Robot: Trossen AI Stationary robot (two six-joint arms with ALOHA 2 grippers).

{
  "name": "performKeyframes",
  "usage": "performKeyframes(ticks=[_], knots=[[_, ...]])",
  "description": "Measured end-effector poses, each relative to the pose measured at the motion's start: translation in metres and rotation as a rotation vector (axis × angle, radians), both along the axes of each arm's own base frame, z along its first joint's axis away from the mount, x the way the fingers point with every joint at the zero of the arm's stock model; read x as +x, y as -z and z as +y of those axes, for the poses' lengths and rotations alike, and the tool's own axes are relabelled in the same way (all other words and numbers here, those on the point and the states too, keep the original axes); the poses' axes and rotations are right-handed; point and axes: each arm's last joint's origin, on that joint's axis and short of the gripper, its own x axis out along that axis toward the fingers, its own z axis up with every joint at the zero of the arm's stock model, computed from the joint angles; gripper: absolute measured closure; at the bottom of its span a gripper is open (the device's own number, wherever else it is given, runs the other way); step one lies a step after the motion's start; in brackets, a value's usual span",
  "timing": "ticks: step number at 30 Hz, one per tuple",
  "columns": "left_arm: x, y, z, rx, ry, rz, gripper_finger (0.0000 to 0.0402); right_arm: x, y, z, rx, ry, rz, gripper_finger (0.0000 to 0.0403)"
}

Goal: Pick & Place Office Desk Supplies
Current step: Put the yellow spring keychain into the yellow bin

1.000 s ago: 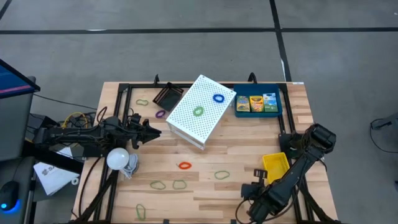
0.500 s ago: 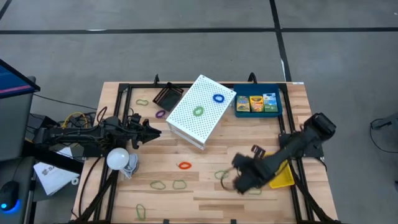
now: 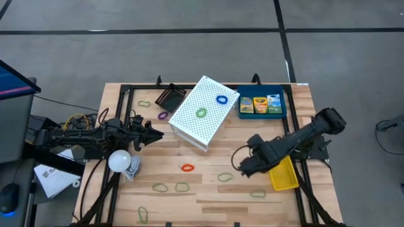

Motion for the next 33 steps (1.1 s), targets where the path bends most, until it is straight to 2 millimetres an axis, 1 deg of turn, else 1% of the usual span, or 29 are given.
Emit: performKeyframes(ticks=[3,11,16,22,28,30,33], knots=[[0.0,0.0,0.0,0.0,0.0,0.0,0.0275,-0.012,0.004,0.005,0.026,0.036,0.016,0.0402],[0.0,0.0,0.0,0.0,0.0,0.0,0.0275,-0.061,0.032,0.03,0.059,0.164,0.157,0.0402],[0.0,0.0,0.0,0.0,-0.001,0.0,0.0275,-0.085,0.047,0.046,0.066,0.233,0.181,0.0402],[0.0,0.0,0.0,-0.004,-0.016,0.001,0.0275,-0.093,0.067,0.055,0.108,0.28,0.135,0.0402],[0.0,0.0,0.001,-0.031,-0.032,0.001,0.0275,-0.095,0.074,0.052,0.097,0.287,0.139,0.0399],[0.0,0.0,0.001,-0.033,-0.033,0.001,0.0275,-0.096,0.075,0.052,0.092,0.278,0.143,0.0388],[0.0,0.0,0.001,-0.033,-0.034,0.001,0.0275,-0.096,0.075,0.051,0.086,0.251,0.137,0.0356]])
